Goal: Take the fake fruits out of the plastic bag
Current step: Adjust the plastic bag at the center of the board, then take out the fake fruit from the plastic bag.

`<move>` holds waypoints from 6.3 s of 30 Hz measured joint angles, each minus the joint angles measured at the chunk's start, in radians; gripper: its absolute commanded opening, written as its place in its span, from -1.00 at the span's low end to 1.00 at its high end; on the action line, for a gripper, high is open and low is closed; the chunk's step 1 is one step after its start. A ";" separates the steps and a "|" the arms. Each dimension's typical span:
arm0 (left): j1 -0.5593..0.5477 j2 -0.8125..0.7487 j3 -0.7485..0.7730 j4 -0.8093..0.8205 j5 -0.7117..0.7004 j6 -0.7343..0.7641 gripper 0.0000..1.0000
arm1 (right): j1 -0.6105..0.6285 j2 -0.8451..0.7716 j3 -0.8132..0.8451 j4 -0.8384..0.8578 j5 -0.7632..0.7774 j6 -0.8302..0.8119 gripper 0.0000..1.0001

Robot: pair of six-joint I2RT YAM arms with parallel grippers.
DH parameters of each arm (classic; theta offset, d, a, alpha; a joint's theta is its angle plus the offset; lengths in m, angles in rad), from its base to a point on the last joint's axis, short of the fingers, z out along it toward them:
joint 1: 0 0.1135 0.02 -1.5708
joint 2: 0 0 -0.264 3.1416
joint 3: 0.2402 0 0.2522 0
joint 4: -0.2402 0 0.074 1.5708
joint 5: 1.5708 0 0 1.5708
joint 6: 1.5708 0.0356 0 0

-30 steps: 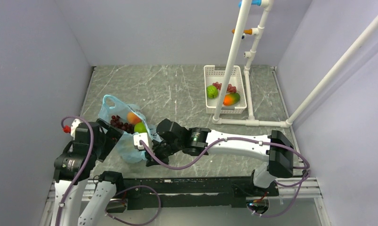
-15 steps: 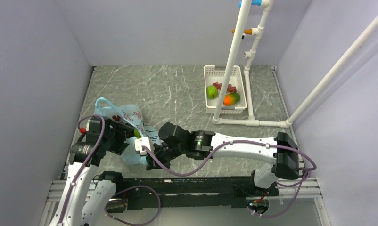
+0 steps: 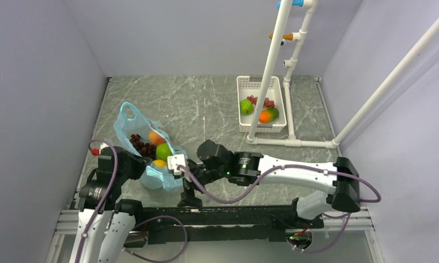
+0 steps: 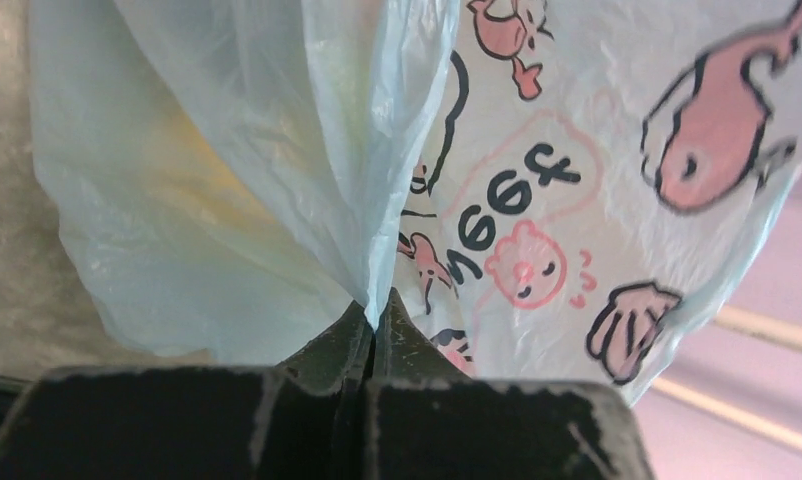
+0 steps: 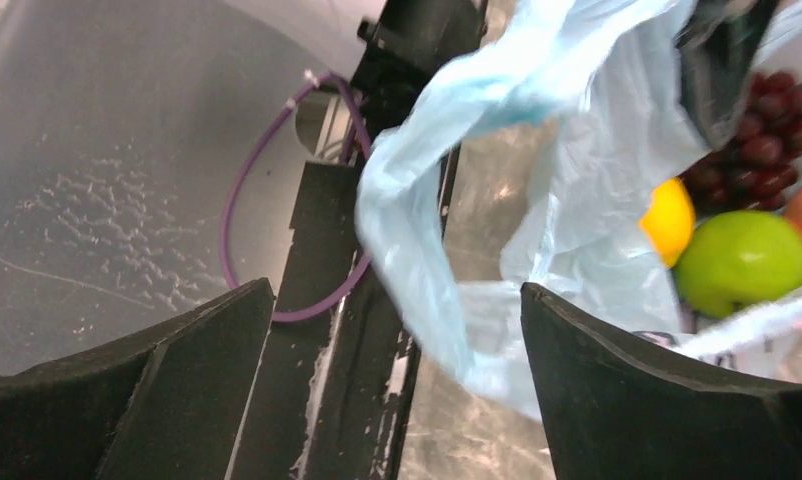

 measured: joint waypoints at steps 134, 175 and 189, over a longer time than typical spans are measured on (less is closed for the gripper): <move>0.002 0.274 0.450 0.272 0.090 0.752 0.99 | -0.388 0.332 0.789 -0.225 0.508 0.328 0.44; 0.003 0.400 0.305 0.486 0.237 1.007 -1.00 | -0.148 0.209 0.220 -0.124 0.655 0.382 0.51; 0.003 0.357 0.295 0.561 0.148 0.998 -1.00 | -0.253 0.493 0.316 0.014 0.690 0.338 0.69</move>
